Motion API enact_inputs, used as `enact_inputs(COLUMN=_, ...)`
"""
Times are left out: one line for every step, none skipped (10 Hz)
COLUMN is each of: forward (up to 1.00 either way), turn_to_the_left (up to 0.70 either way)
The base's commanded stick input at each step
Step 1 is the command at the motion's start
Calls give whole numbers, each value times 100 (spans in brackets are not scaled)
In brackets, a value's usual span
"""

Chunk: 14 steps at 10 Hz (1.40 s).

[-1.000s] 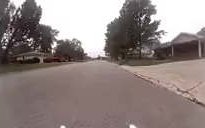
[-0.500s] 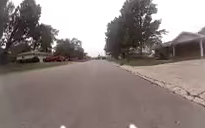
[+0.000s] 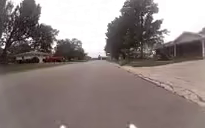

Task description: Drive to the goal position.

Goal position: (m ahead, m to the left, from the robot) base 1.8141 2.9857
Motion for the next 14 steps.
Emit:
enact_inputs(forward=50, turn_to_the_left=0)
enact_inputs(forward=50, turn_to_the_left=0)
enact_inputs(forward=50, turn_to_the_left=0)
enact_inputs(forward=50, turn_to_the_left=0)
enact_inputs(forward=50, turn_to_the_left=0)
enact_inputs(forward=50, turn_to_the_left=0)
enact_inputs(forward=50, turn_to_the_left=0)
enact_inputs(forward=50, turn_to_the_left=0)
enact_inputs(forward=50, turn_to_the_left=0)
enact_inputs(forward=50, turn_to_the_left=0)
enact_inputs(forward=50, turn_to_the_left=0)
enact_inputs(forward=50, turn_to_the_left=0)
enact_inputs(forward=50, turn_to_the_left=0)
enact_inputs(forward=50, turn_to_the_left=0)
